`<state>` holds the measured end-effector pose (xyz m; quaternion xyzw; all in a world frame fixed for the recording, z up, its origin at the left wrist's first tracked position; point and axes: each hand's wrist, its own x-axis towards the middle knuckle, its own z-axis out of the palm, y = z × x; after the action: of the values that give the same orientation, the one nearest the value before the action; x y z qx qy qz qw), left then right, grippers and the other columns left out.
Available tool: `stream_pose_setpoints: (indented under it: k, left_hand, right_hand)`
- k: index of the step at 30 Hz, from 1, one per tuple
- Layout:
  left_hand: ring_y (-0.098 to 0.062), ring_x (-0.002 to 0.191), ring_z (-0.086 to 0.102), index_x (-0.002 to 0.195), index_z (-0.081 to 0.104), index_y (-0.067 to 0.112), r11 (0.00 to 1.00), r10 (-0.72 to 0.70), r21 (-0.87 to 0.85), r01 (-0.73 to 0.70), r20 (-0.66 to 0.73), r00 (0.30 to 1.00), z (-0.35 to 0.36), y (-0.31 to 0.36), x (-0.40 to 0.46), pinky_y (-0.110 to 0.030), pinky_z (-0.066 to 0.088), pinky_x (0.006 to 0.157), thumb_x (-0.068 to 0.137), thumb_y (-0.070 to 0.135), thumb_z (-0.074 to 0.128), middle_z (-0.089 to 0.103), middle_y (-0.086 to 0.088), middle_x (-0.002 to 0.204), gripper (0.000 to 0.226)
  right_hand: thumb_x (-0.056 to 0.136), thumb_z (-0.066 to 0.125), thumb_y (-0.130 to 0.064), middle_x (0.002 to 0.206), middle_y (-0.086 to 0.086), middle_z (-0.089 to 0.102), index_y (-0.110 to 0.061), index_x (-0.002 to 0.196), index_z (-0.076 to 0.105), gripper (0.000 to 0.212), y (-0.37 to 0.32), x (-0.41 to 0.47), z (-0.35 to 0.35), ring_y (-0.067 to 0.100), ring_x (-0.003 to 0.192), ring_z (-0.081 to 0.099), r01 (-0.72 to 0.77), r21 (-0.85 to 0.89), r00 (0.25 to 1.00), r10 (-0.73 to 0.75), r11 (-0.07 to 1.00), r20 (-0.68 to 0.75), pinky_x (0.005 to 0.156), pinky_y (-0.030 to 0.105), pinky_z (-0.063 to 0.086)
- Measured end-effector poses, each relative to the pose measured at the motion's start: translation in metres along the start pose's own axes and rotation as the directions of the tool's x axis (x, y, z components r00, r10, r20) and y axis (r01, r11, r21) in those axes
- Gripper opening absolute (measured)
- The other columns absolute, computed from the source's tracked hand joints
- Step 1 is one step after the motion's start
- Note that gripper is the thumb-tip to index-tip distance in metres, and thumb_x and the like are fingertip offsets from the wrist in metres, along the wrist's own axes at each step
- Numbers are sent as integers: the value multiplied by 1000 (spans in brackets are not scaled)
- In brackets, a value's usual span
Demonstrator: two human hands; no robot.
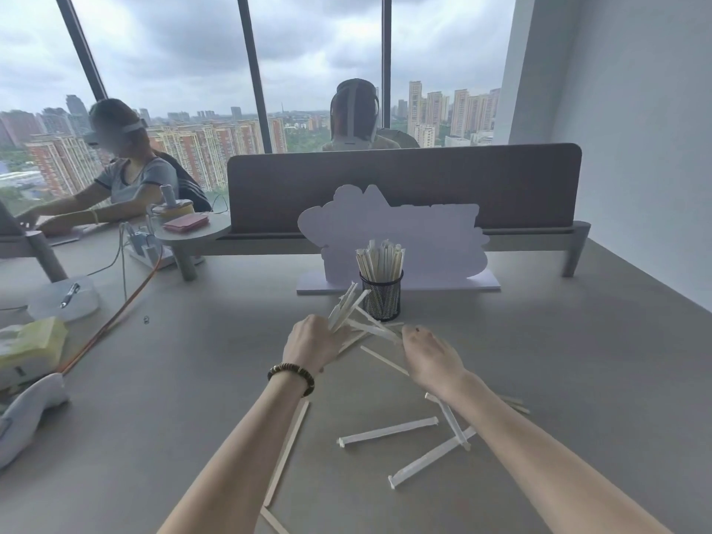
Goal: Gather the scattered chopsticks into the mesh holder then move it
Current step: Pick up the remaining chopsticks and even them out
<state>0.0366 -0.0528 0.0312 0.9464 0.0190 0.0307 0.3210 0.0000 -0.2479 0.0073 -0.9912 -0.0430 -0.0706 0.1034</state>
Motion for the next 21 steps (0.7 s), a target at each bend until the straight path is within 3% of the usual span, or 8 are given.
stream_pose_setpoints:
  k: [2, 5, 7, 10, 13, 16, 18, 21]
  left_hand:
    - [-28, 40, 61, 61, 58, 11, 993, -2, -122, 0, -12, 1000, -6, 5, -1, -33, 59, 50, 86, 44, 58, 59, -4, 51, 42]
    - [-24, 37, 54, 73, 66, 1, 955, 20, -295, -41, -75, 997, -11, 9, 0, -36, 58, 45, 87, 41, 61, 59, -7, 51, 43]
    - [-22, 39, 47, 75, 62, -1, 934, 56, -340, -108, -158, 986, -14, 12, 3, -36, 53, 45, 87, 43, 64, 56, -7, 52, 46]
    - [-21, 42, 40, 63, 52, 10, 893, 61, -420, -162, -243, 968, -17, 21, 3, -30, 42, 49, 83, 49, 67, 50, -4, 51, 47]
    - [-18, 41, 30, 58, 39, 20, 793, 52, -576, -196, -257, 965, -15, 26, 0, -27, 30, 45, 81, 48, 71, 38, -1, 50, 49]
    - [-15, 43, 21, 57, 29, 24, 646, 71, -729, -226, -238, 969, -9, 27, -4, -26, 18, 46, 82, 44, 74, 25, -1, 51, 55]
    - [-14, 44, 19, 58, 29, 21, 582, 82, -778, -236, -232, 969, -3, 27, -7, -29, 14, 47, 86, 40, 72, 24, -3, 54, 55]
    - [-17, 50, 20, 59, 28, 1, 532, 90, -811, -245, -233, 968, 8, 25, -9, -40, 13, 50, 89, 38, 69, 26, -11, 57, 63]
  right_hand:
    - [101, 46, -12, 106, 15, 63, -8, 104, 50, 6, 3, 3, -5, 38, 99, 64, 4, 49, 999, -2, 999, -37, 71, 37, 39]
    - [106, 38, -28, 82, 12, 59, -13, 91, 41, 22, 5, 5, -18, 35, 77, 57, -47, 215, 998, 55, 975, -32, 65, 38, 39]
    - [106, 37, -31, 73, 5, 53, -13, 86, 39, 28, 6, 7, -27, 30, 69, 51, -88, 377, 994, 106, 922, -28, 63, 37, 39]
    - [106, 41, -34, 73, 4, 53, -11, 83, 44, 32, 7, 8, -38, 27, 69, 51, -85, 553, 985, 156, 828, -81, 60, 37, 37]
    - [103, 46, -42, 69, 0, 56, -16, 77, 49, 37, 9, 10, -41, 23, 67, 54, -17, 647, 969, 172, 762, -177, 62, 33, 39]
    - [100, 49, -47, 56, -7, 47, -23, 66, 43, 43, 10, 10, -41, 14, 52, 43, 43, 727, 951, 194, 685, -239, 55, 31, 35]
    - [101, 48, -46, 54, -10, 44, -25, 66, 42, 41, 9, 9, -39, 11, 50, 38, 61, 792, 949, 209, 608, -234, 55, 30, 33]
    - [100, 44, -41, 51, -11, 45, -24, 68, 43, 37, 9, 8, -37, 12, 47, 38, 77, 833, 947, 221, 548, -233, 54, 32, 34]
